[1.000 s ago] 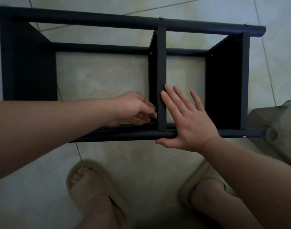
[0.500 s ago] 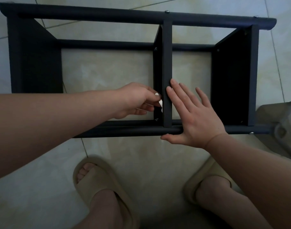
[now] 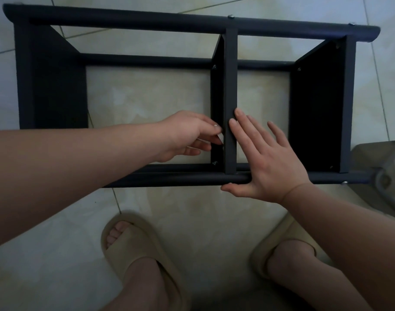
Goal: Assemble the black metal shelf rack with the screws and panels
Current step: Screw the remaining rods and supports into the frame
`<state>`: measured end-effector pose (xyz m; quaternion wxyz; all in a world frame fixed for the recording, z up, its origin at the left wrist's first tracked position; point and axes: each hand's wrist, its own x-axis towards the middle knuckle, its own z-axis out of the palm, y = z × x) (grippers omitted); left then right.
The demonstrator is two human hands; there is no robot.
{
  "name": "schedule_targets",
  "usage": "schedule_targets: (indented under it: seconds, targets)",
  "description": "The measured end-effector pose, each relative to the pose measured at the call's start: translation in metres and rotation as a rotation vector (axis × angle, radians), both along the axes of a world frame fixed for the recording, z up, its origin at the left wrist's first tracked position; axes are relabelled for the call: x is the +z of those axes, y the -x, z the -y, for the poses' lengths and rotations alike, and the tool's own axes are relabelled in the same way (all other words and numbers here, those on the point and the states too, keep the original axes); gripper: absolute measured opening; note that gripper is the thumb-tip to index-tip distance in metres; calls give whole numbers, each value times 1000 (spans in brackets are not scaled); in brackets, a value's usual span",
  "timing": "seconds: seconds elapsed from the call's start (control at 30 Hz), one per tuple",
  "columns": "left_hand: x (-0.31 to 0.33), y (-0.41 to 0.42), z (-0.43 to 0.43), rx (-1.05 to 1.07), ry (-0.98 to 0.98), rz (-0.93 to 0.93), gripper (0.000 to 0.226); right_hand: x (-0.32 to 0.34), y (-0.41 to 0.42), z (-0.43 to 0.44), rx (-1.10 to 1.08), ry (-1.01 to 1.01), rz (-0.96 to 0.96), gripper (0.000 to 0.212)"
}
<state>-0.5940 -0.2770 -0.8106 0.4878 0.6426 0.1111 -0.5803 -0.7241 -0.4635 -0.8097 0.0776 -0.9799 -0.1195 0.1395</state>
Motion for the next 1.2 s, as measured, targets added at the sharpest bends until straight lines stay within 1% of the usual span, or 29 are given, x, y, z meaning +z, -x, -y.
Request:
schedule_targets:
  seconds: [0.17,0.47,0.63,0.9,1.2]
  targets:
    - [-4,4,-1,-30,-41,31,5,0,0,0,-1,6,-19,121]
    - [-3,5,3,39,-32,46,5,-1,0,0,-4,-7,-5,121]
    - [-3,7,1,-16,-45,51,5,-1,0,0,-5,-13,-7,121]
    - [-3,11,3,52,-35,-23,5,0,-1,0,-3,3,-6,121]
    - [0,16,5,45,-33,-84,8,1,-1,-1,-3,9,-20,121]
